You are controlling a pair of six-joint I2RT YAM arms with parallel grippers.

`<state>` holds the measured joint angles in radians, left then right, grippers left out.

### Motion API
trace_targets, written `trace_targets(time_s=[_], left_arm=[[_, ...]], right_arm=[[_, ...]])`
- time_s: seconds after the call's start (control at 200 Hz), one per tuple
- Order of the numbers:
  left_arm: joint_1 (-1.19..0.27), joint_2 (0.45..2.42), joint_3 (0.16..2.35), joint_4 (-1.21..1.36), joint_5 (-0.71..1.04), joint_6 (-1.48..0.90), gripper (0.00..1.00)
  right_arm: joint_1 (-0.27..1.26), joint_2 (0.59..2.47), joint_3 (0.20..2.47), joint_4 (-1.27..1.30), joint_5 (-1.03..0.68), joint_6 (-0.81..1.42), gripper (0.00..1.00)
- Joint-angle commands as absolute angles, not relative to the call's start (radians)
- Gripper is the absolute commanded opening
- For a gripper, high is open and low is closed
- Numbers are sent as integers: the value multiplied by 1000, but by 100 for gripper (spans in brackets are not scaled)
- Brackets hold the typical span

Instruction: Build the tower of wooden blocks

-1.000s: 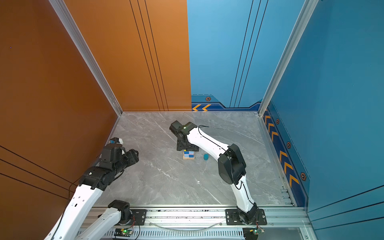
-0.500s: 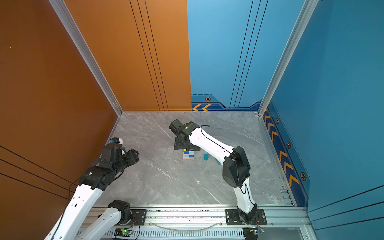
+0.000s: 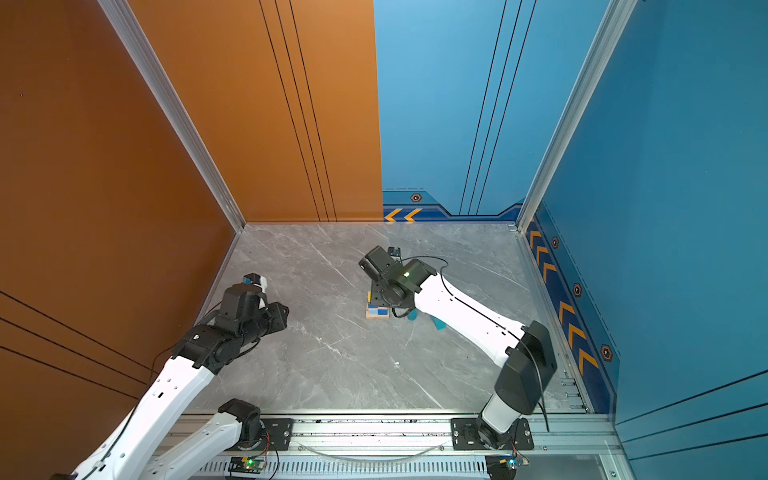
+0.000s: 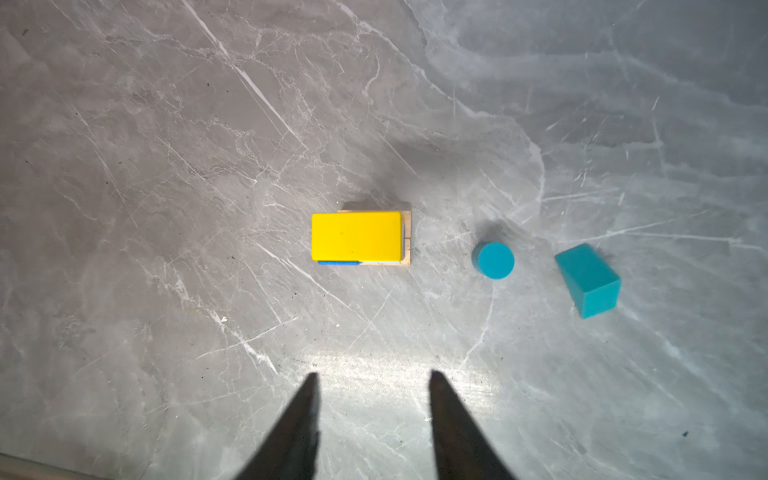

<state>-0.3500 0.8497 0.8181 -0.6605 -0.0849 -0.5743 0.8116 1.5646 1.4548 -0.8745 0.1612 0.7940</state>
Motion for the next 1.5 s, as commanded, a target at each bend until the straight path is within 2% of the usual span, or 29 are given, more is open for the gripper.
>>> trace_targets(time_s=[0.0,0.025,0.075,0.245,0.451,0.676,0.826,1.096,1.497], left_arm=[[-404,869,795,-584,-18,-585,15],[-420,876,789,-562,-3,-590,10],[-448,893,775,-506,34,-601,0],[-525,971,688,-245,209,-685,0],[-589,1083,593,86,267,-834,0],[-641,1281,587,302,272,-961,0],[-656,1379,599,375,265,-1009,0],[-681,1444,634,379,179,-1031,0],[-693,1561,672,469,171,-1087,0]], right_arm=[[780,1462,1313,-703,129,787,5],[770,1441,1279,-677,120,787,0],[750,1401,1216,-629,102,787,0],[662,1292,1069,-513,39,768,0],[571,1213,968,-434,-21,737,0],[498,1199,903,-367,-98,721,0],[460,1189,870,-341,-130,716,0],[407,1166,816,-299,-173,719,0],[373,1150,772,-270,-198,724,0]])
